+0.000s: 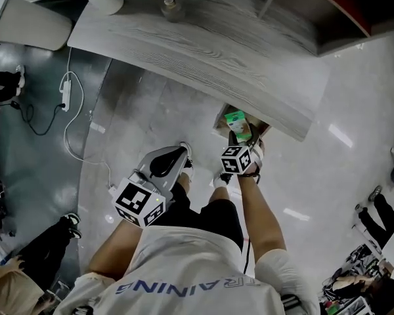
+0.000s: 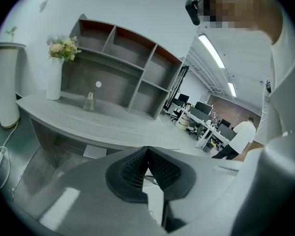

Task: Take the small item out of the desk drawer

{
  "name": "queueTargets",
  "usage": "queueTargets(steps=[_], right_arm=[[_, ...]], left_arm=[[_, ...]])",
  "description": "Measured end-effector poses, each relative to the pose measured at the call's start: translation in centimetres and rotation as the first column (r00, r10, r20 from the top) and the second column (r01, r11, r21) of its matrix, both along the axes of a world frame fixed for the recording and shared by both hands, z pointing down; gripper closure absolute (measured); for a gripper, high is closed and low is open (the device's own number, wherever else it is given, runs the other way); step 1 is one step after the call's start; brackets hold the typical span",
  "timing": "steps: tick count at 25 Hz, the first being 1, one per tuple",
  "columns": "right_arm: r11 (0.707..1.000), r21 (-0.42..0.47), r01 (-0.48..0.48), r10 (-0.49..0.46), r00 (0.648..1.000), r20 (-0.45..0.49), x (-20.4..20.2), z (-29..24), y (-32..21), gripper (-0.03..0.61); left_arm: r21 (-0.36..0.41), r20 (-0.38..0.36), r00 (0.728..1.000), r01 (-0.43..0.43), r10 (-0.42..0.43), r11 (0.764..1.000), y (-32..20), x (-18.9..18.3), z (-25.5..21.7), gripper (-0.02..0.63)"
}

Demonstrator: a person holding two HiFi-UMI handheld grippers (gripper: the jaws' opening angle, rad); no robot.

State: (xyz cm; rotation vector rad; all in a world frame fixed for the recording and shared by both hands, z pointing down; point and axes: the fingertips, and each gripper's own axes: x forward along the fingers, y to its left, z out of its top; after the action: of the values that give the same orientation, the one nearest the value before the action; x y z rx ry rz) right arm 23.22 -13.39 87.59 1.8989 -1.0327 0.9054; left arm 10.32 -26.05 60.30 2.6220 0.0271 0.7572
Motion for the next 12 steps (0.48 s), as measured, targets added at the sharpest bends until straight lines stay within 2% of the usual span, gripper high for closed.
queueTargets(steps=[6, 12], right_arm=[[0.982, 0.178, -0.06, 0.055, 0.998, 0.031, -1.7, -7.2, 0.4, 0.25], [0.916, 0.395, -0.065, 0.053, 0.998, 0.041, -0.2, -17.1, 1.0, 0.249]], left_arm=[[0.062, -0.041, 0.999, 0.014, -0.012, 0.998, 0.3, -0.4, -2.3, 0.612], [0.105, -0.127, 0.992, 0.02, -0.006, 0.994, 2.1, 1.5, -5.9, 0.612]])
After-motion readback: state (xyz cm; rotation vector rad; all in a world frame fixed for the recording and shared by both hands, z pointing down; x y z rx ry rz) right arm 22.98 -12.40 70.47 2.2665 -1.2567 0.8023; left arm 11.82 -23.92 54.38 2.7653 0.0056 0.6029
